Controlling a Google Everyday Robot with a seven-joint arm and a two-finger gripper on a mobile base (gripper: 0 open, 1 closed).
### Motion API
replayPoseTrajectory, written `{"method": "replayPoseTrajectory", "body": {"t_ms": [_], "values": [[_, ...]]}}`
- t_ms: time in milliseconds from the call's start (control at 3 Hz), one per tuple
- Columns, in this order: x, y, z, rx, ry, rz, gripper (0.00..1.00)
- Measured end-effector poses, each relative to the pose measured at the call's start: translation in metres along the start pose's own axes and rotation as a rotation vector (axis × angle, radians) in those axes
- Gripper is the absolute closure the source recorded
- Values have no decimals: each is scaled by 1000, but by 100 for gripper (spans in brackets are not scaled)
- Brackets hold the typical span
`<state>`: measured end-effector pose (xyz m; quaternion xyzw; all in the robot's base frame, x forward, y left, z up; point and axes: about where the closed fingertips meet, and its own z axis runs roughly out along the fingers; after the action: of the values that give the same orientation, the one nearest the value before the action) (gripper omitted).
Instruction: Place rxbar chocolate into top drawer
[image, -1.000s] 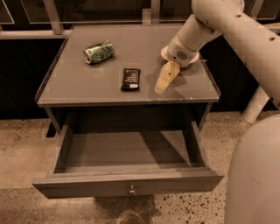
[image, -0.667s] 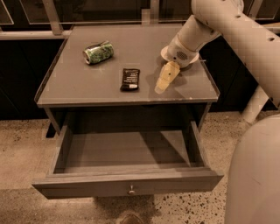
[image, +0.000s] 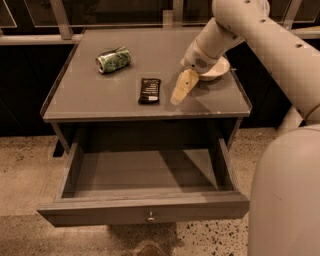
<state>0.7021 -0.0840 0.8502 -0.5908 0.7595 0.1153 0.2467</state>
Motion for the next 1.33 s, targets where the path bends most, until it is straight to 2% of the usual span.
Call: {"method": "replayPoseTrajectory", "body": {"t_ms": [333, 667, 1000, 1333], "values": [[-44, -17, 18, -17, -19, -91, 0], [-85, -24, 35, -34, -37, -170, 0], [-95, -27, 33, -24, -49, -182, 0], [-83, -22, 40, -44, -69, -135, 0]]}}
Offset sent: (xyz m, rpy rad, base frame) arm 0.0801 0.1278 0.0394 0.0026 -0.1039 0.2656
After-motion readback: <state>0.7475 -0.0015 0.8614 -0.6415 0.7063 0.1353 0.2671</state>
